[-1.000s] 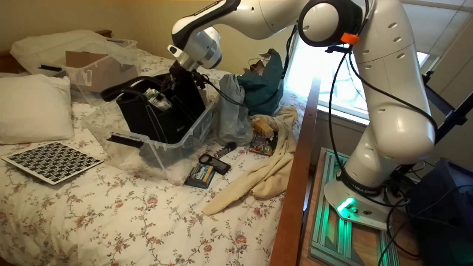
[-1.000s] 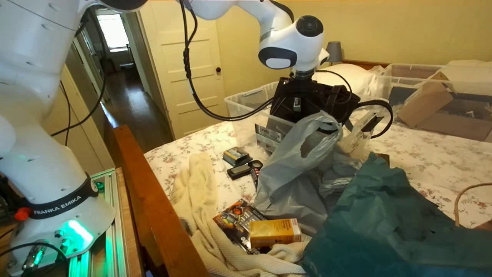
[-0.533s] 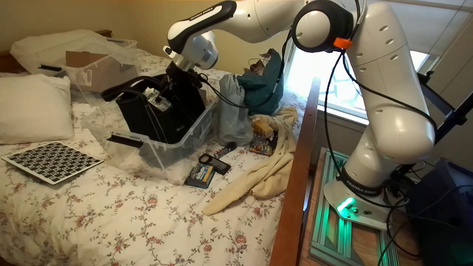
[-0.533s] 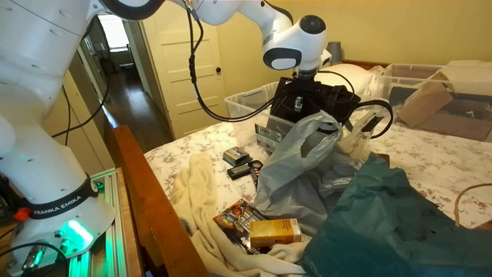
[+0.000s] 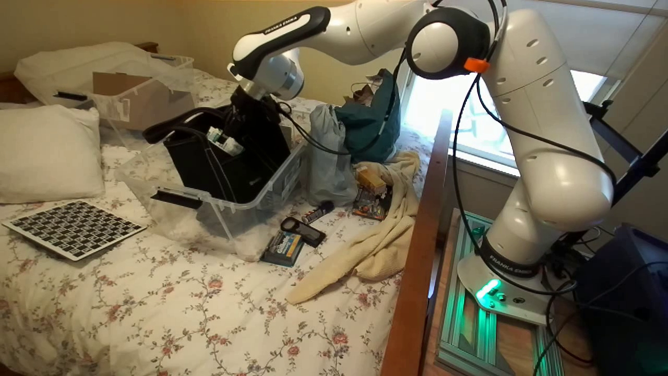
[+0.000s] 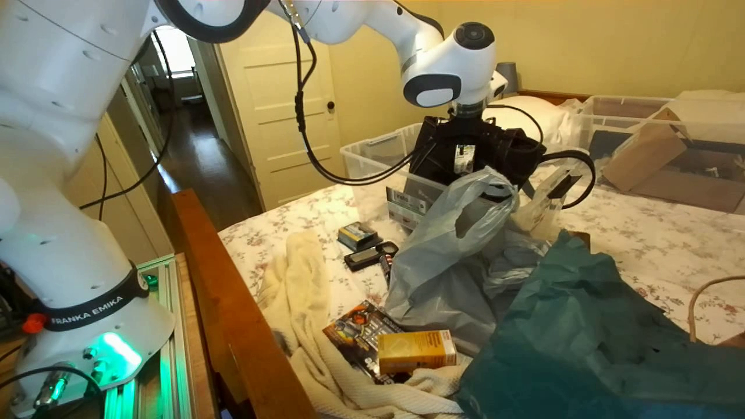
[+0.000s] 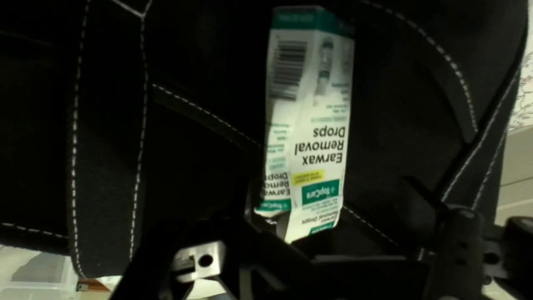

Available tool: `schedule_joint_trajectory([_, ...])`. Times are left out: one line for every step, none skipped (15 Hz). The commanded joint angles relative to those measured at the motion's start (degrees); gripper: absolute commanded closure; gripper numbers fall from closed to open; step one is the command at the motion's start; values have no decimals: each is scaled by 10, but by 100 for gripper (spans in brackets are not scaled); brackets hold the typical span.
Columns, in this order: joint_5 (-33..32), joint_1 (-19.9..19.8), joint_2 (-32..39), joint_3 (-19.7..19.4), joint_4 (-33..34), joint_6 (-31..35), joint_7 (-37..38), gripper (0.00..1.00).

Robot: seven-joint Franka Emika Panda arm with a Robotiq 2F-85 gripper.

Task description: Pick up the small white box and place it in the shopping bag

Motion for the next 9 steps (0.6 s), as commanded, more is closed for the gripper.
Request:
schedule_joint_trajectory([-33,-9,24,21,28,36,32,0])
schedule_joint_trajectory([-38,-9,27,23,28,44,35,0])
schedule_joint_trajectory([-44,-9,29,25,28,50,39,0])
schedule_joint_trajectory([-53,-11,28,28,25,56,45,0])
schedule_joint_trajectory([-59,-12,26,31,22,60,52,0])
schedule_joint_trajectory([-65,-13,15,31,9,69,61,0])
schedule_joint_trajectory([-79,-8,3,23,-6,88,78,0])
schedule_joint_trajectory([-95,-3,-9,13,-22,109,101,0])
schedule_joint_trajectory([-113,-2,-16,8,-31,124,126,0])
